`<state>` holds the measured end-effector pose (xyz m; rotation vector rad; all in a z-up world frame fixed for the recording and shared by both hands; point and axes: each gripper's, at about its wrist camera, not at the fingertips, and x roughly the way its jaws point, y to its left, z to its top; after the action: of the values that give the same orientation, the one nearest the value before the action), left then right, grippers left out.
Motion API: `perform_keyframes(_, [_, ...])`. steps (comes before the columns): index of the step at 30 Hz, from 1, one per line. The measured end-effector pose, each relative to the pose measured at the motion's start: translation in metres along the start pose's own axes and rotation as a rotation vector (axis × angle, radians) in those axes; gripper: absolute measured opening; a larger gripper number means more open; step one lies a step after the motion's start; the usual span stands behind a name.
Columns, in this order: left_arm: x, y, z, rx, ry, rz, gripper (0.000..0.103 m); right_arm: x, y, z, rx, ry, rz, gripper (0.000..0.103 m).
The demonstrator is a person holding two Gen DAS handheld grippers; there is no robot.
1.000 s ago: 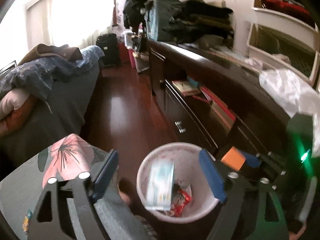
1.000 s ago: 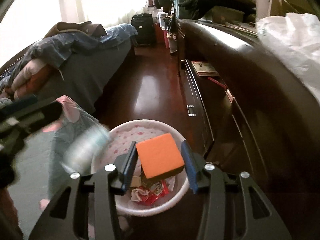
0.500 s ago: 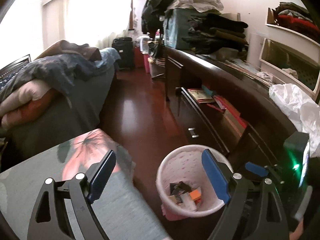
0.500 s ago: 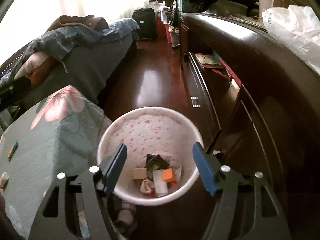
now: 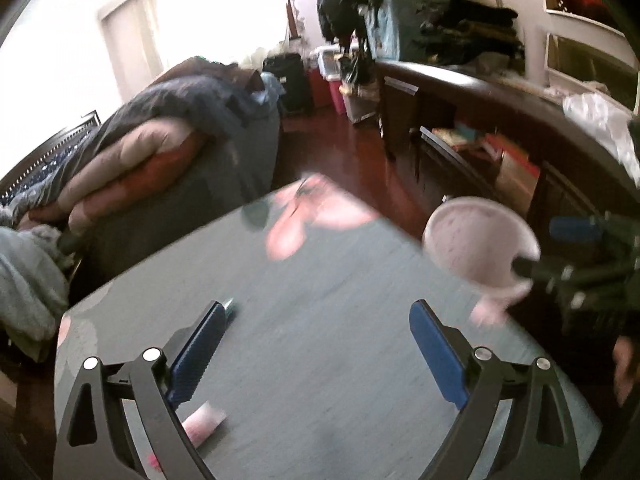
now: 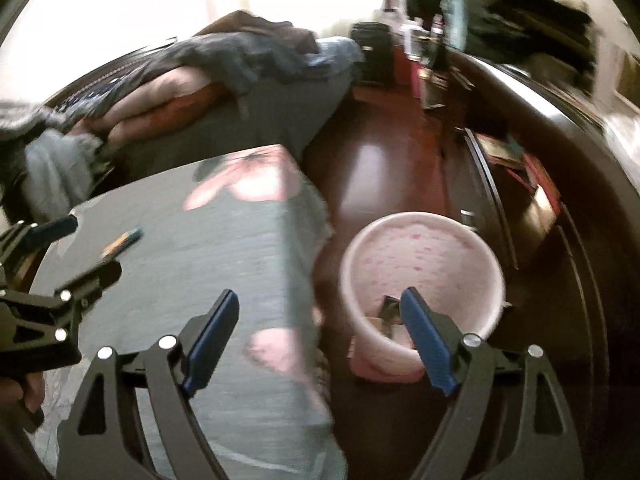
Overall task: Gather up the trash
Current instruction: 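Move both open grippers back over the table, then grasp the pink glue stick with the left gripper while the right grasps the candy tube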
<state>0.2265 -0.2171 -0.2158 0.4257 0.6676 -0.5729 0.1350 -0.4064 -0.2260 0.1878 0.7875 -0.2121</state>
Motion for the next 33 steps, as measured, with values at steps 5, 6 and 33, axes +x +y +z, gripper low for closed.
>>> perform_keyframes(5, [0.0, 0.057, -0.045, -0.024, 0.069, -0.037, 0.093, 0.004, 0.041, 0.0, -0.079, 0.02, 0.031, 0.084])
perform_keyframes(6, [0.001, 0.066, -0.052, -0.03, 0.08, -0.06, 0.093, 0.006, 0.049, 0.0, -0.095, 0.027, 0.037, 0.084])
perform_keyframes(33, [-0.007, 0.154, -0.129, -0.13, 0.102, -0.157, 0.023, 0.136, 0.221, 0.054, -0.559, 0.113, 0.226, 0.088])
